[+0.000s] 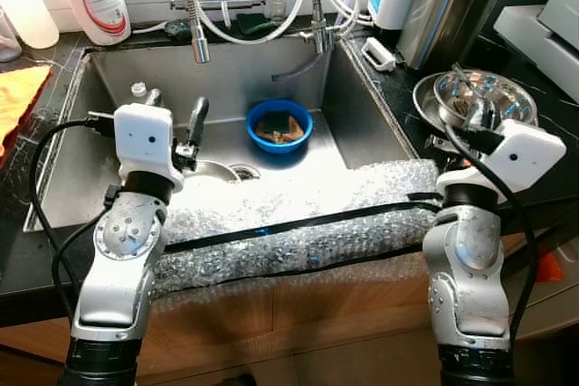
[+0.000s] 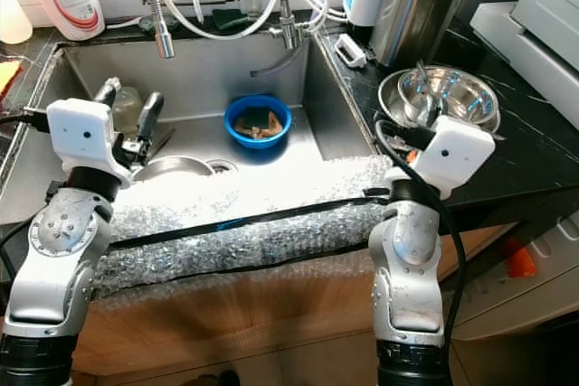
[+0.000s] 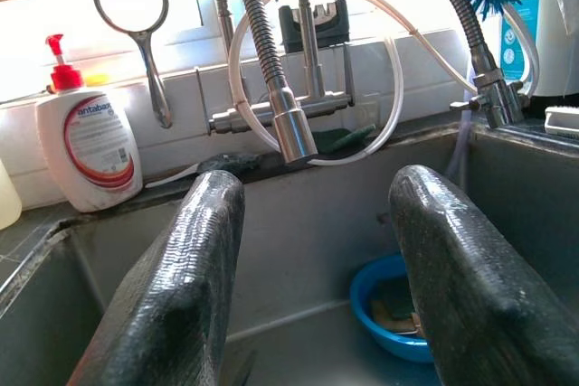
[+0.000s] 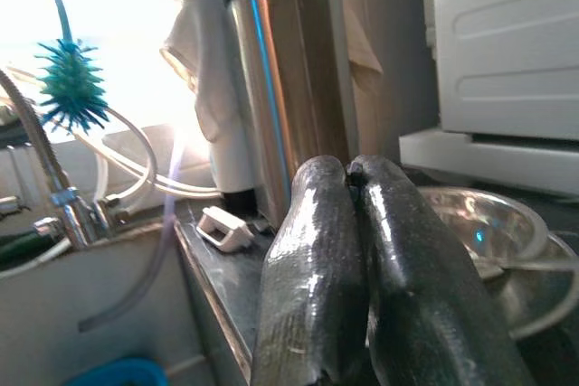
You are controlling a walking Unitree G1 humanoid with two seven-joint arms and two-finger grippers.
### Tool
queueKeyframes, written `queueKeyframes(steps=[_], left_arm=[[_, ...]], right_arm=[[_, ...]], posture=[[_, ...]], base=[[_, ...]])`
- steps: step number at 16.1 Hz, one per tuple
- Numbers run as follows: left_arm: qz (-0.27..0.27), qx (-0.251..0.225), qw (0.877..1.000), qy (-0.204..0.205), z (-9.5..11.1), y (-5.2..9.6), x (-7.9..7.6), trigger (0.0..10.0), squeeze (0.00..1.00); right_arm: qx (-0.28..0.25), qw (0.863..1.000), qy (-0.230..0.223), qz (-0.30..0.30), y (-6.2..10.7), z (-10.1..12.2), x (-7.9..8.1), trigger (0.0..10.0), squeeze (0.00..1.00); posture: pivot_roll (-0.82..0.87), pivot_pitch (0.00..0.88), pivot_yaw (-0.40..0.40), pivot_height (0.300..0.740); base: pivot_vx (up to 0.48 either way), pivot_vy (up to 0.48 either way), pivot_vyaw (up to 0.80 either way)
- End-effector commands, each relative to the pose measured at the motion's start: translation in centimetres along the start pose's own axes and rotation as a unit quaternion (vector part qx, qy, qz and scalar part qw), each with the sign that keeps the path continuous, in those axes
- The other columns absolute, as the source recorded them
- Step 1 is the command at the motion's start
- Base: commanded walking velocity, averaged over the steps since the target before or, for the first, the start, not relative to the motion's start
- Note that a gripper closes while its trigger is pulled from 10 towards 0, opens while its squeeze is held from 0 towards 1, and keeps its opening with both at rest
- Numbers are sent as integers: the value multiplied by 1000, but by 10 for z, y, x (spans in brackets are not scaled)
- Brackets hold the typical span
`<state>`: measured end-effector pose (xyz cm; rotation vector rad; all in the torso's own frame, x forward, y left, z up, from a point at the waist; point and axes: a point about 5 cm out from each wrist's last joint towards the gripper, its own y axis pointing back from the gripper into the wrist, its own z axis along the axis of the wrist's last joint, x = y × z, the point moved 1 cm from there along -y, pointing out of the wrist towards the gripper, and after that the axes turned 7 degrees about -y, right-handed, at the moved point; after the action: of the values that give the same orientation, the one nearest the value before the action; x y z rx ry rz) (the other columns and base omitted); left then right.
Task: Kitchen organization
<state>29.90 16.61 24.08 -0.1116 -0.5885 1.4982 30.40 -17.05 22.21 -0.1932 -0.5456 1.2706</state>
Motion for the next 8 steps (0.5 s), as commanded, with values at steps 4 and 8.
queueKeyframes(steps=[4, 8], left_arm=[[20, -3, 1000, 7, 1, -2, 4, 10000, 0], [33, 0, 999, 19, 1, -3, 12, 10000, 0]], right_arm=[[-42, 996, -67, 50, -6, 26, 22, 10000, 0], [14, 969, -214, 122, -3, 24, 43, 10000, 0]], posture=[[58, 127, -43, 740], [65, 129, -42, 740]], base=[[0, 0, 0], [0, 0, 0]])
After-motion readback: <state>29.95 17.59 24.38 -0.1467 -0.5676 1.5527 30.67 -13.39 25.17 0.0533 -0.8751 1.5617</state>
